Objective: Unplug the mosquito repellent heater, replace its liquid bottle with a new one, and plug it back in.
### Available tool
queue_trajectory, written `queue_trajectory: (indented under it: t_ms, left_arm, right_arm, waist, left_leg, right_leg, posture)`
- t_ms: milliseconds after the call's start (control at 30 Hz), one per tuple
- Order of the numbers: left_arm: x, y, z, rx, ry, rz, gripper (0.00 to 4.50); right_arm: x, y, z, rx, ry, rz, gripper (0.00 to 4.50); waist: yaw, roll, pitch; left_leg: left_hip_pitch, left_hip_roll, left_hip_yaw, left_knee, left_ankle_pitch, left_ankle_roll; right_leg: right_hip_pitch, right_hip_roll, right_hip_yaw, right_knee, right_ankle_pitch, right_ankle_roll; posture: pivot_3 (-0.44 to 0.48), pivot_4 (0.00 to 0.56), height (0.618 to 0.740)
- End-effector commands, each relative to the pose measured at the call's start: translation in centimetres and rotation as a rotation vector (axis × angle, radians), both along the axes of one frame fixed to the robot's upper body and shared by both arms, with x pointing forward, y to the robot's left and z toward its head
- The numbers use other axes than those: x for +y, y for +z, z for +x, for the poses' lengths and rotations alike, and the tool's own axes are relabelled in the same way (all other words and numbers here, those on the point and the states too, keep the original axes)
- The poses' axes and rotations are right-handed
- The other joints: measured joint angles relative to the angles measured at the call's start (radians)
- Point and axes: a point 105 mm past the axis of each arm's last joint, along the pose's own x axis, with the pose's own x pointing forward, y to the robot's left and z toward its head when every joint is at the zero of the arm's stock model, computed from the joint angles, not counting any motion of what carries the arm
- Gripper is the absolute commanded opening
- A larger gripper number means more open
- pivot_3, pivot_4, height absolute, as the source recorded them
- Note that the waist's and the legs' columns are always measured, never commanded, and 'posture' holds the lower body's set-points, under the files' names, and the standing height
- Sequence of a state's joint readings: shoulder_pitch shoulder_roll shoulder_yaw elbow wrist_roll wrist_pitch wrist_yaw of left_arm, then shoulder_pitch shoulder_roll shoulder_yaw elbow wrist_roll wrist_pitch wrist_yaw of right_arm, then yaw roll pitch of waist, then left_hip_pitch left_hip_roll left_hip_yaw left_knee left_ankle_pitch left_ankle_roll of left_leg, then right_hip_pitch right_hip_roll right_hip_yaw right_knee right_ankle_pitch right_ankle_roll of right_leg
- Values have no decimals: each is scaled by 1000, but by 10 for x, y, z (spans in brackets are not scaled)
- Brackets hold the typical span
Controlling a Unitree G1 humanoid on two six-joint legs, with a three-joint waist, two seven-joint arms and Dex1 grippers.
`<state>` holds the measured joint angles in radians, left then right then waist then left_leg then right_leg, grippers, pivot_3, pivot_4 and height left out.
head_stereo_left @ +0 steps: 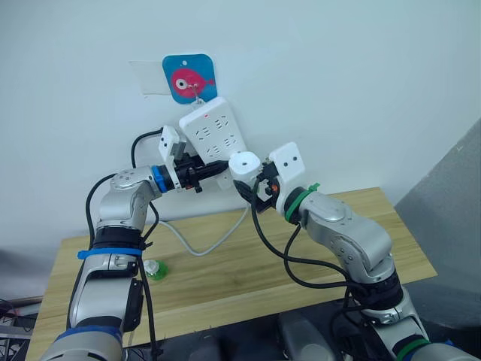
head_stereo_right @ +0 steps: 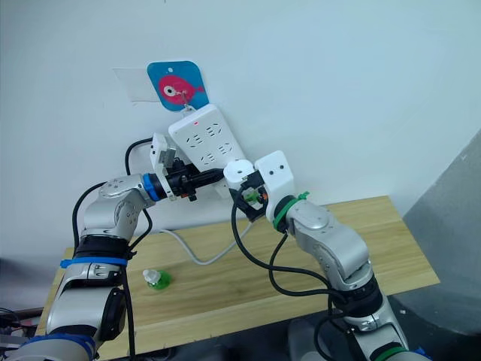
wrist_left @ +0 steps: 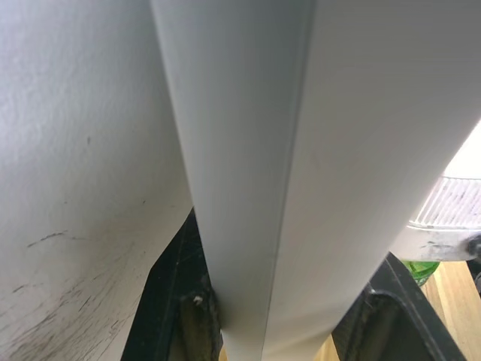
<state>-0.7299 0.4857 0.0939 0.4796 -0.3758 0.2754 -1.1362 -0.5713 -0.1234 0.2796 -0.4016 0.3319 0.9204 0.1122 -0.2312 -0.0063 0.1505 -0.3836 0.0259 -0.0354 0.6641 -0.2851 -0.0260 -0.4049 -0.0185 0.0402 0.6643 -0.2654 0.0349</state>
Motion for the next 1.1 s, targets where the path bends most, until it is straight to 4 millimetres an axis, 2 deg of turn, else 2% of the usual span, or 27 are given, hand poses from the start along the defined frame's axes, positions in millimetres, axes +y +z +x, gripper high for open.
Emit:
queue_trajectory:
  t_ms: [33, 133, 233, 333, 533, 833, 1100]
  left_arm:
    - [-2, -6, -3, 13, -6, 11, 1336]
    - [-1, -7, -3, 14, -2, 14, 1336]
    - [0, -8, -3, 14, 3, 15, 1336]
    - [0, -9, -3, 14, 6, 17, 1336]
    - [2, -11, 1, 22, 27, 18, 1336]
    - [12, -14, 7, 38, 85, 9, 1336]
    - [16, -17, 7, 31, 111, 2, 1336]
  right_arm:
    - [8, 17, -1, -77, 23, 24, 4500]
    - [11, 18, -2, -96, 30, 15, 4500]
    - [12, 19, -3, -108, 42, 12, 3921]
    - [13, 20, -4, -123, 48, 4, 2976]
    - [9, 24, -11, -168, 69, -39, 2950]
    - [-28, 37, -27, -167, 14, -49, 2950]
    - [-36, 43, -31, -148, -10, -17, 2950]
  waist:
    - [-1, 0, 0]
    - [-3, 0, 0]
    - [-5, 0, 0]
    - [-10, 0, 0]
    - [-13, 0, 0]
    - [-8, -2, 4]
    - [-15, -2, 4]
  left_leg:
    - [0, 0, 0, 0, 0, 0]
    - [0, 0, 0, 0, 0, 0]
    - [0, 0, 0, 0, 0, 0]
    - [0, 0, 0, 0, 0, 0]
    - [0, 0, -1, 0, 0, 0]
    - [-4, -2, -4, 0, 0, 0]
    - [0, -1, -4, 0, 0, 0]
  right_leg:
    - [0, 0, 0, 0, 0, 0]
    - [0, 0, 0, 0, 0, 0]
    - [0, 0, 0, 0, 0, 0]
    - [0, 0, 0, 0, 0, 0]
    - [0, 0, 0, 0, 0, 0]
    - [0, -4, -1, -2, -1, 2]
    - [1, 0, -1, 1, -1, 2]
  posture:
    - [-321, 183, 740]
    - [-321, 183, 740]
    - [-321, 182, 740]
    - [-324, 180, 740]
    - [-328, 183, 740]
    - [-338, 187, 740]
    - [-329, 182, 740]
